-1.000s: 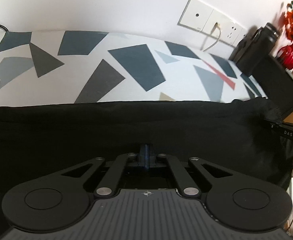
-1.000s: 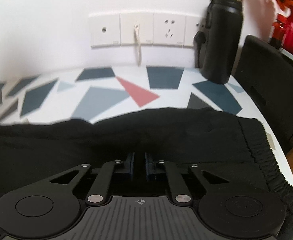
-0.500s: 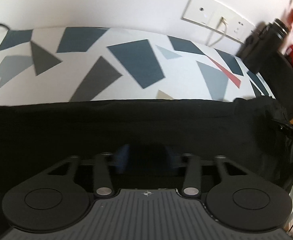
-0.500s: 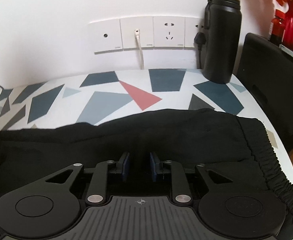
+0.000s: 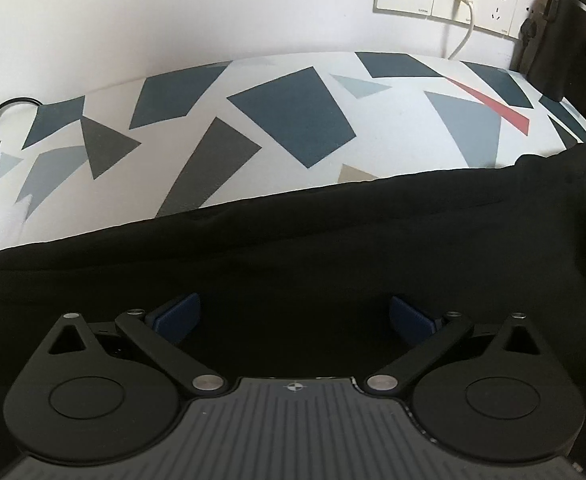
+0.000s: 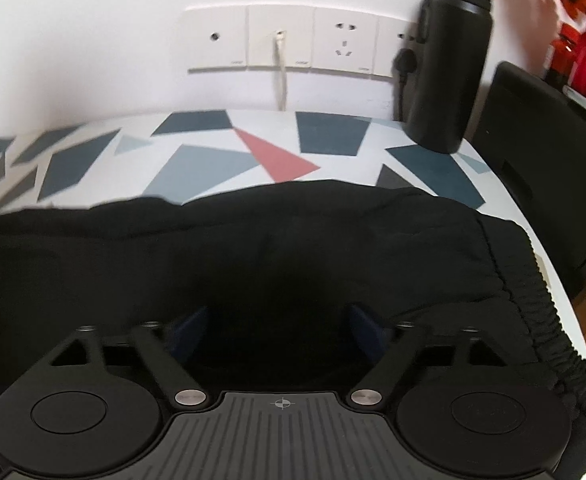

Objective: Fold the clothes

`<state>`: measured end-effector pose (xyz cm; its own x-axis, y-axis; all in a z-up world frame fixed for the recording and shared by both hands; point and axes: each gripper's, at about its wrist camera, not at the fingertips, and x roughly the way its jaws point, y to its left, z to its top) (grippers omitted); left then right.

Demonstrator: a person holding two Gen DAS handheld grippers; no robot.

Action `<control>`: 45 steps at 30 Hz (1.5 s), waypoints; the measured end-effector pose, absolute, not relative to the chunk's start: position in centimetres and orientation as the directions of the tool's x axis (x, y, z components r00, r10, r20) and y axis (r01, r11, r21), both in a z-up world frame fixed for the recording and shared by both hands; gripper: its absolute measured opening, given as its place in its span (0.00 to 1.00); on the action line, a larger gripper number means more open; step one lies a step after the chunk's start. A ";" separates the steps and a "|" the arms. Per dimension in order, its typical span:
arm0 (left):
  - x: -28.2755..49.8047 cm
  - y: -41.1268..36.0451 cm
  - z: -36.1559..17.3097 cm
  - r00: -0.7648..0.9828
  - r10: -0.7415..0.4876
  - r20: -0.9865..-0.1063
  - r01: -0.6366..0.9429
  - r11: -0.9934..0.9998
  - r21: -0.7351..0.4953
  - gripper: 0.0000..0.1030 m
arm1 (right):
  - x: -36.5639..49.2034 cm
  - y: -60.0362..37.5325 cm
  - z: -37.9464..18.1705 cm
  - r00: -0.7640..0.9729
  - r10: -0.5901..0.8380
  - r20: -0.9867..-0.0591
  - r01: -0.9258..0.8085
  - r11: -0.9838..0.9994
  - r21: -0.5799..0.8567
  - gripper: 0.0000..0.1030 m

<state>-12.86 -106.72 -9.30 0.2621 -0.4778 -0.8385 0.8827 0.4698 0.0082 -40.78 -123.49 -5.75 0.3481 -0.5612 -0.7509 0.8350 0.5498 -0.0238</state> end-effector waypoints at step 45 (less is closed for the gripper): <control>-14.0 -107.0 -7.9 0.214 -0.528 -0.822 0.886 0.460 -0.065 0.08 | -43.2 -125.5 -3.8 0.507 -0.527 -0.682 0.823 0.530 0.203 0.28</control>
